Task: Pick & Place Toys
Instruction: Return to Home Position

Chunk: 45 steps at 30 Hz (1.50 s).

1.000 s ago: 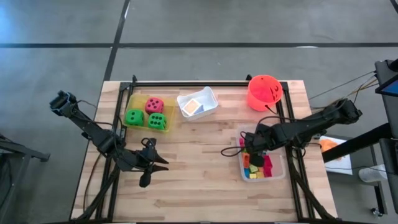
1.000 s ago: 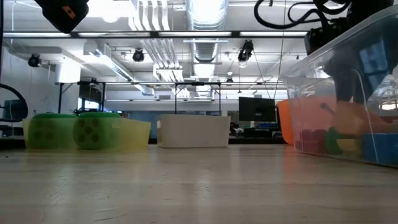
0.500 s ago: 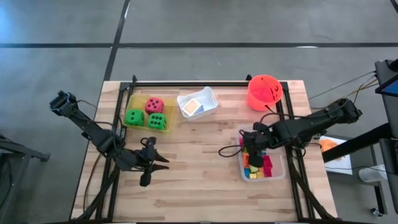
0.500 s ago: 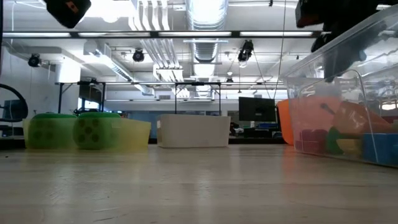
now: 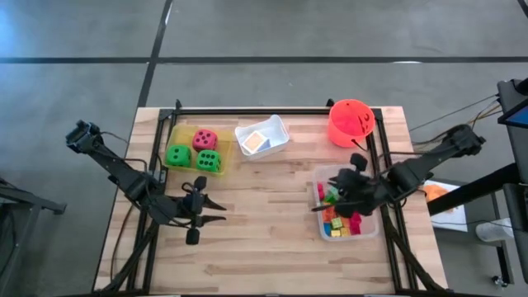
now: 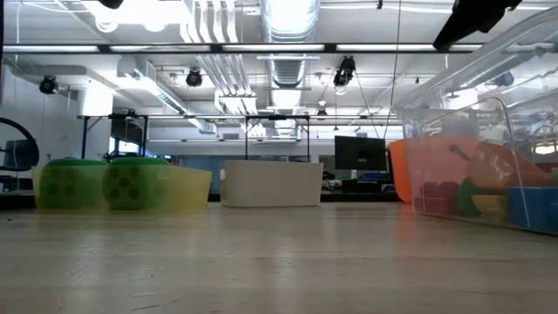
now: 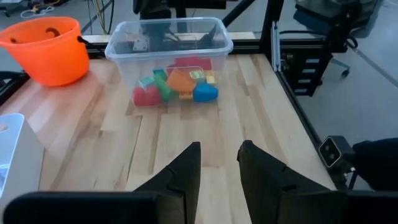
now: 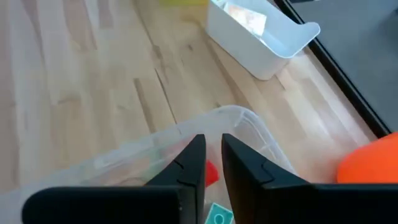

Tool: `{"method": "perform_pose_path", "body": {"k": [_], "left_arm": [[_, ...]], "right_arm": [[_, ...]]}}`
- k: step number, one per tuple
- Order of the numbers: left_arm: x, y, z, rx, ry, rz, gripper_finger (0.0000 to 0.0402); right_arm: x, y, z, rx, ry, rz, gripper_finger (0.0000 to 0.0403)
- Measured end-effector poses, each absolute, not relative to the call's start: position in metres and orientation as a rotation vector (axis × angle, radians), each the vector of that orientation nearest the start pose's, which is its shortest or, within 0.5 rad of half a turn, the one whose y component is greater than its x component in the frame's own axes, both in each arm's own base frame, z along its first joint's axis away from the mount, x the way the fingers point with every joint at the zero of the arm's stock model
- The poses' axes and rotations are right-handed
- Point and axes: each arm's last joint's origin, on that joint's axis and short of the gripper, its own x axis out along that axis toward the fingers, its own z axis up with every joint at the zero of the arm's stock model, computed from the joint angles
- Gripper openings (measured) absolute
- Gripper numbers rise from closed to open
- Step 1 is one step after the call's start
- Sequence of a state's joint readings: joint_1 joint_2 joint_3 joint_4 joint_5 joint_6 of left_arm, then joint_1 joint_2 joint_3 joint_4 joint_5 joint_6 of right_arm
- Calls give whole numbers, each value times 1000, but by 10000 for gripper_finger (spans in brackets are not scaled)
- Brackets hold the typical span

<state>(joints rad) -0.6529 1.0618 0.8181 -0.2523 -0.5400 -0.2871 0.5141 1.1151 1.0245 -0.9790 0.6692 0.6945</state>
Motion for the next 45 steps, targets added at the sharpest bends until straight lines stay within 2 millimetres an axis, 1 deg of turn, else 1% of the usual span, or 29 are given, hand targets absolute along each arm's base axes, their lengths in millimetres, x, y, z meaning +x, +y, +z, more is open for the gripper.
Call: {"method": "perform_pose_path", "body": {"k": [3, 5, 6, 8, 9, 11, 13, 16, 17, 19, 23, 25, 28, 32, 35, 41, 45], "left_arm": [[187, -124, 286, 4, 432, -49, 102], [187, -124, 281, 12, 444, -47, 102], [187, -124, 279, 16, 449, -44, 102], [188, -121, 278, 27, 428, -16, 102], [190, -120, 281, 14, 405, -4, 102], [188, -114, 289, -23, 365, -3, 102], [185, -108, 296, -55, 338, -34, 102], [181, -100, 299, -63, 302, -66, 102], [181, -96, 301, -69, 280, -64, 102], [178, -86, 301, -76, 261, -61, 102], [170, -64, 287, -115, 271, -66, 102], [162, -54, 279, -150, 245, -70, 102], [149, -44, 263, -191, 186, -83, 102], [133, -39, 246, -235, 45, -109, 102], [126, -36, 229, -239, 46, -105, 102], [118, -32, 215, -258, 27, -92, 102], [113, -31, 213, -243, 22, -107, 102]], "right_arm": [[174, 79, 304, 70, 752, -417, 59], [173, 77, 306, 167, 681, -465, 68], [173, 76, 309, 184, 630, -494, 72], [176, 76, 311, 133, 569, -508, 82], [177, 77, 312, 103, 560, -479, 87], [182, 82, 318, 75, 550, -348, 97], [187, 85, 326, 61, 516, -167, 106], [193, 87, 335, 43, 405, 63, 120], [192, 85, 336, 36, 379, 117, 125], [189, 77, 335, 41, 353, 156, 134], [171, 55, 322, 100, 316, 113, 152], [158, 47, 312, 129, 270, 129, 161], [136, 40, 298, 189, 168, 159, 175], [114, 33, 278, 256, 28, 198, 191], [102, 30, 261, 281, -13, 216, 202], [84, 25, 242, 290, -131, 242, 212], [78, 24, 229, 294, -168, 287, 213]]}}
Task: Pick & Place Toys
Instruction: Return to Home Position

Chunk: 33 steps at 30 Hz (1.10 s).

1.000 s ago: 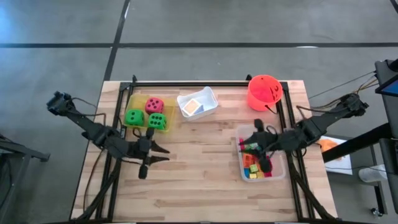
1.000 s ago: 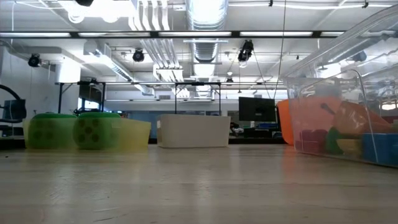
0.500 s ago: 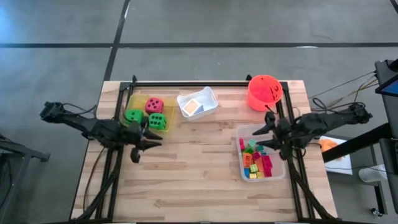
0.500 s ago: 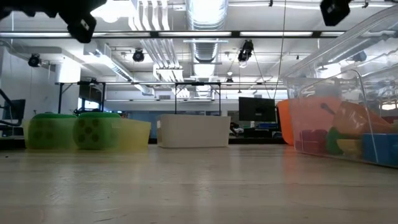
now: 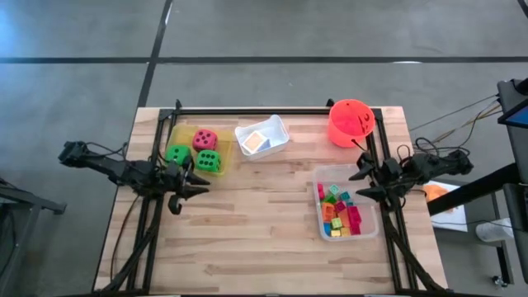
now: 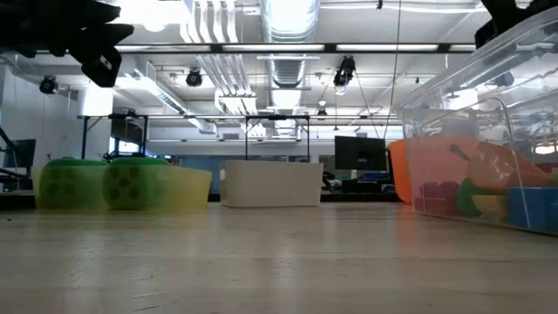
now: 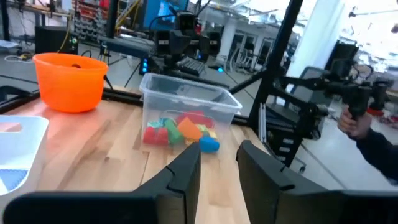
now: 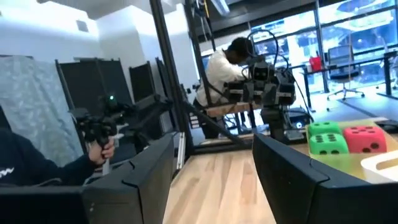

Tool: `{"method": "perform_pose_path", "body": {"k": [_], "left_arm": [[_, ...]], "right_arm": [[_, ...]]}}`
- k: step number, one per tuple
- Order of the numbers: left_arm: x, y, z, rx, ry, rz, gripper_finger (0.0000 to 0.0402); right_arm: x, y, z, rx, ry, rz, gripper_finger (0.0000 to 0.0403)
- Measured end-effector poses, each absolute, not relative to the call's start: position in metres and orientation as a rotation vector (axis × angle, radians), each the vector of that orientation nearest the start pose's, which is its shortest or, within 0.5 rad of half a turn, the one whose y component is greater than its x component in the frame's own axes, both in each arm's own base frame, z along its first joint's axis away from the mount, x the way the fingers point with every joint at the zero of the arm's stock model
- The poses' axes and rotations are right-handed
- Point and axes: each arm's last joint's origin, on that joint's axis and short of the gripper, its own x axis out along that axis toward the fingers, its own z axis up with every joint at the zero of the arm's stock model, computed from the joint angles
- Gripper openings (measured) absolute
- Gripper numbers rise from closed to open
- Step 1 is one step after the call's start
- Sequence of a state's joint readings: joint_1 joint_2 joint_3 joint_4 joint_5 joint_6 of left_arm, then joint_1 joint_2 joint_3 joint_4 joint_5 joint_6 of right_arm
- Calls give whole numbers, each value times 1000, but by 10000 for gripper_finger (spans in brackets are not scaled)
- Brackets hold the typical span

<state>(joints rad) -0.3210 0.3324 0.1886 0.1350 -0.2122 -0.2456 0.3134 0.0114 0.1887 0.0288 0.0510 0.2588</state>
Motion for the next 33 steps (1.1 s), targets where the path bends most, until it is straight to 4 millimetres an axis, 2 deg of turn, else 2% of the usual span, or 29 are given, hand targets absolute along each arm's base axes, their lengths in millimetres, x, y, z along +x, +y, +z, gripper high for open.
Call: {"method": "perform_pose_path", "body": {"k": [9, 19, 33], "left_arm": [[110, -30, 201, -210, 83, -102, 102], [108, -29, 164, -222, 50, -109, 102], [107, -29, 148, -211, 203, -92, 102]], "right_arm": [[85, 26, 204, 254, -102, 283, 213], [93, 29, 169, 246, -2, 272, 213], [93, 29, 167, 182, 9, 270, 213]]}}
